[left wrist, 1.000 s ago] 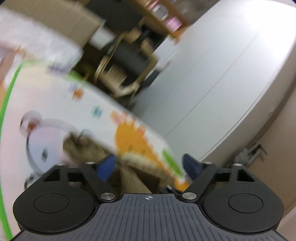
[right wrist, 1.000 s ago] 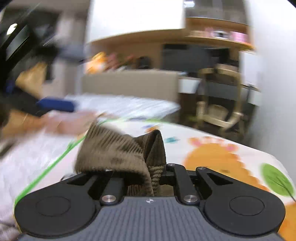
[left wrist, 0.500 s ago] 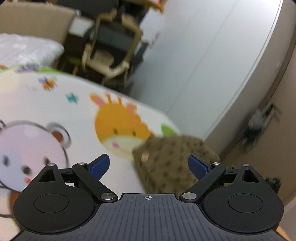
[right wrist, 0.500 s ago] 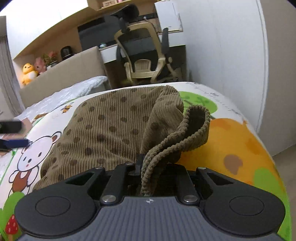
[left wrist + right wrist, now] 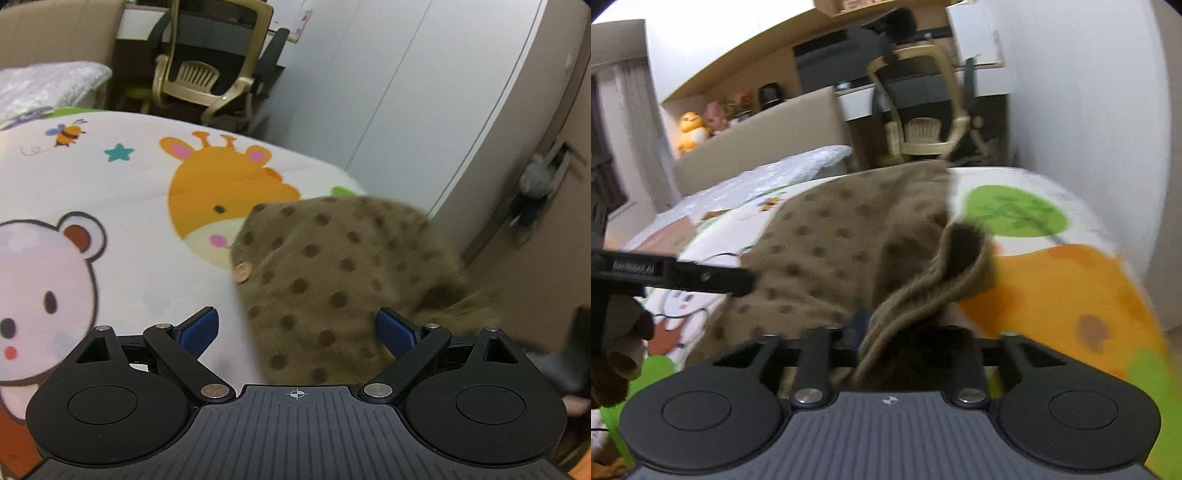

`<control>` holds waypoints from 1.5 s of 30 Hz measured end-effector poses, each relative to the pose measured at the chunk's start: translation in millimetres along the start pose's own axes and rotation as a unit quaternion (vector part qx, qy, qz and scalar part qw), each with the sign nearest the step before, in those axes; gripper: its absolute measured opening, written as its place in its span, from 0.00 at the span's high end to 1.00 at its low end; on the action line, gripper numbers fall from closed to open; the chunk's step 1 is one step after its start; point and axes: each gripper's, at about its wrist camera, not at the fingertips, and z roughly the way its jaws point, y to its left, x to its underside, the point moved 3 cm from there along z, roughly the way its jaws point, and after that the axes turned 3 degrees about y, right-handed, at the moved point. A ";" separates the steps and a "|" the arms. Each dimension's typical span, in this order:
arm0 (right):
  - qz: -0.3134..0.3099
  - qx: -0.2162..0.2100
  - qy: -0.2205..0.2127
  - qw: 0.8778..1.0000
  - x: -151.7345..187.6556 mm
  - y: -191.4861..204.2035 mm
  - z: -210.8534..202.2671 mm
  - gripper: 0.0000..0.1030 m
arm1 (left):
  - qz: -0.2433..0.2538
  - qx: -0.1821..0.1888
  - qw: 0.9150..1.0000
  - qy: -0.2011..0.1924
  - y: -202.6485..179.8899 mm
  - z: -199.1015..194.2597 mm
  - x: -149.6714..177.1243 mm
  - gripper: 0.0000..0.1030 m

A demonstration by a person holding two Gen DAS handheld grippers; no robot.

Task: Fold clothes
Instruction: 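Fold the held dress over onto itself with the right gripper, then open both grippers and press the folded dress bundle flat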

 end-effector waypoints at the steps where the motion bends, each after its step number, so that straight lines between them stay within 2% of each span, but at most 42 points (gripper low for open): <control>1: -0.006 0.025 -0.008 1.000 0.1 -6.4 -7.0 0.44 | 0.006 -0.005 1.000 0.001 0.7 1.1 2.4 0.05; 3: -0.017 0.061 -0.025 0.998 -3.4 -16.0 -19.3 0.38 | 0.011 -0.011 1.000 0.001 2.4 2.3 3.9 0.04; 9: -0.016 0.060 -0.085 0.994 -35.9 -27.7 -42.9 0.38 | 0.007 -0.011 1.000 0.001 7.5 5.4 6.0 0.02; 12: -0.038 0.010 -0.097 0.994 -61.8 -10.3 -29.7 0.44 | 0.001 0.005 1.000 -0.015 7.0 -1.5 -4.0 0.03; 13: -0.050 -0.002 -0.096 0.994 -69.8 -2.3 -19.7 0.45 | 0.002 0.020 0.999 -0.029 5.5 -6.5 -9.6 0.03; 15: -0.072 -0.018 -0.089 0.993 -84.7 13.1 5.4 0.48 | 0.010 0.071 0.996 -0.058 1.0 -16.0 -21.8 0.03; 17: -0.072 -0.026 -0.067 0.995 -96.9 19.6 36.5 0.48 | 0.028 0.109 0.991 -0.076 -8.2 -18.8 -33.5 0.03; 20: -0.070 -0.007 -0.015 0.997 -101.4 19.0 87.4 0.48 | 0.045 0.123 0.989 -0.069 -17.7 -0.6 -46.9 0.03; 22: -0.076 0.010 0.018 0.997 -95.1 17.6 112.6 0.48 | 0.043 0.118 0.991 -0.054 -19.0 17.2 -53.9 0.03; 25: -0.084 0.016 0.026 0.996 -86.0 16.7 115.0 0.47 | 0.026 0.069 0.997 -0.020 -4.6 47.7 -53.3 0.03; 29: -0.090 -0.001 -0.019 0.996 -88.6 18.1 67.7 0.42 | 0.051 0.064 0.997 -0.014 -0.4 49.5 -47.1 0.03; 31: -0.091 -0.032 -0.033 0.995 -84.7 18.2 44.5 0.35 | 0.057 0.063 0.996 -0.013 1.1 48.3 -44.7 0.03; 34: -0.095 -0.071 -0.021 0.993 -62.5 22.5 23.2 0.26 | 0.055 0.068 0.996 -0.016 5.2 49.1 -43.1 0.03; 38: -0.083 -0.081 0.037 0.993 -20.2 28.1 38.4 0.23 | 0.053 0.073 0.996 -0.018 9.7 51.1 -41.5 0.03; 42: -0.044 -0.073 0.036 0.996 -16.7 26.7 46.5 0.11 | 0.055 0.070 0.996 -0.019 9.9 53.3 -41.8 0.03; 45: -0.051 -0.063 0.031 0.996 -17.1 29.8 46.9 0.09 | 0.030 0.065 0.997 -0.012 18.1 44.7 -37.6 0.03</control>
